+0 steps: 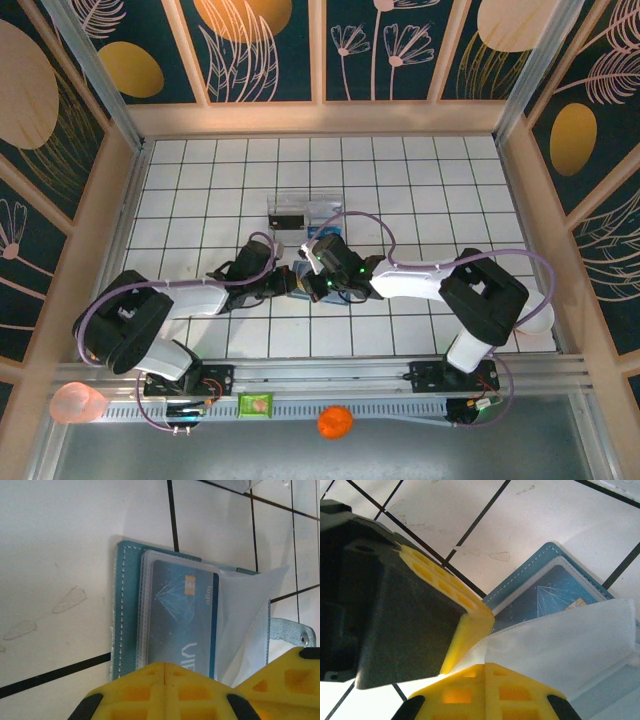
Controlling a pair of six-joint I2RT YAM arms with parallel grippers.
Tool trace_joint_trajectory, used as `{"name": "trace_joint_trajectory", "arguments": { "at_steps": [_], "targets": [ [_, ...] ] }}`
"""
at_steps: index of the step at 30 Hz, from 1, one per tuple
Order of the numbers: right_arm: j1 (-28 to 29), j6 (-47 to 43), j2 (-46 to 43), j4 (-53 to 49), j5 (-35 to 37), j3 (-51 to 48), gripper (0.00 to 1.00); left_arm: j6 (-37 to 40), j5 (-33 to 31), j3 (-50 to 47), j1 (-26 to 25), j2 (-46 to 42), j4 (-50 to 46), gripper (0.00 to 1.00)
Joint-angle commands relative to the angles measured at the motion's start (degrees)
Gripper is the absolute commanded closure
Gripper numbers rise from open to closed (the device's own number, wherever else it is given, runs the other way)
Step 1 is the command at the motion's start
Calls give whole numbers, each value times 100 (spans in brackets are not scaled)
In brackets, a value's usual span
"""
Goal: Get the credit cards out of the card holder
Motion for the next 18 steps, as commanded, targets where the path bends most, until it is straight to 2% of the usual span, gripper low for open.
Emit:
{"name": "trace_joint_trajectory", "arguments": {
  "at_steps": [1,8,14,18],
  "targets": [
    [6,94,-137,182,-68,-103,100,-97,227,169,-60,132,30,100],
    [15,269,-254,129,129,-220,100,-171,218,106,-62,415,-249,100],
    [28,650,-810,123,523,-626,100,-180,188,59,-59,376,-267,100],
    [94,839,-1213,282,552,-989,70,-118,332,96,-71,355,-182,100]
  ]
}}
